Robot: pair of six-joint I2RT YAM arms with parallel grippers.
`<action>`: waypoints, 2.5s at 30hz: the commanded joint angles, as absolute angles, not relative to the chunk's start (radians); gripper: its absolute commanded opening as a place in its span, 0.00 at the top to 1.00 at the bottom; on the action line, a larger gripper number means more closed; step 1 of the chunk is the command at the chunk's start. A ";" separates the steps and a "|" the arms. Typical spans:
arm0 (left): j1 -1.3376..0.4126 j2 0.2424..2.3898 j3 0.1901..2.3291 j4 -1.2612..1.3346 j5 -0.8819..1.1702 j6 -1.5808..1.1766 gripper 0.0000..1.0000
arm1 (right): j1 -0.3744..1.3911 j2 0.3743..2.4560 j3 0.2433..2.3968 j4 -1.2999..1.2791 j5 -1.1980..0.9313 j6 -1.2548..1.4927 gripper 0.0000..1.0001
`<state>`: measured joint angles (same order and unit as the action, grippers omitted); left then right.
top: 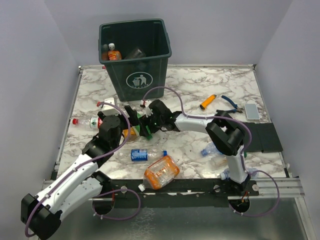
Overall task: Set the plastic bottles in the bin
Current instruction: Pick up the plastic bottle at the center of the board.
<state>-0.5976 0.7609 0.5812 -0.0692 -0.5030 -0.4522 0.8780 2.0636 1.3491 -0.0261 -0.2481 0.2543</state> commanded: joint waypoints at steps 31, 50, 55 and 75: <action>-0.666 1.144 0.828 -0.003 -0.087 -0.391 0.02 | 0.885 1.322 0.732 -0.229 0.049 0.345 0.55; -0.658 1.185 0.869 0.417 0.462 -0.726 0.01 | 0.884 0.927 0.674 0.076 -0.006 0.331 0.58; -0.667 1.178 0.837 0.417 0.467 -0.737 0.01 | 0.884 0.904 0.656 0.112 0.027 0.319 0.59; -0.668 1.243 0.826 0.419 0.549 -0.801 0.06 | 0.884 0.872 0.601 0.184 0.077 0.264 0.59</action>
<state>-0.6556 1.2240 0.8280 0.4030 0.4599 -0.7624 0.8780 0.8944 0.6144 0.1192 0.0254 0.2867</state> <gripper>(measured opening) 0.878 0.522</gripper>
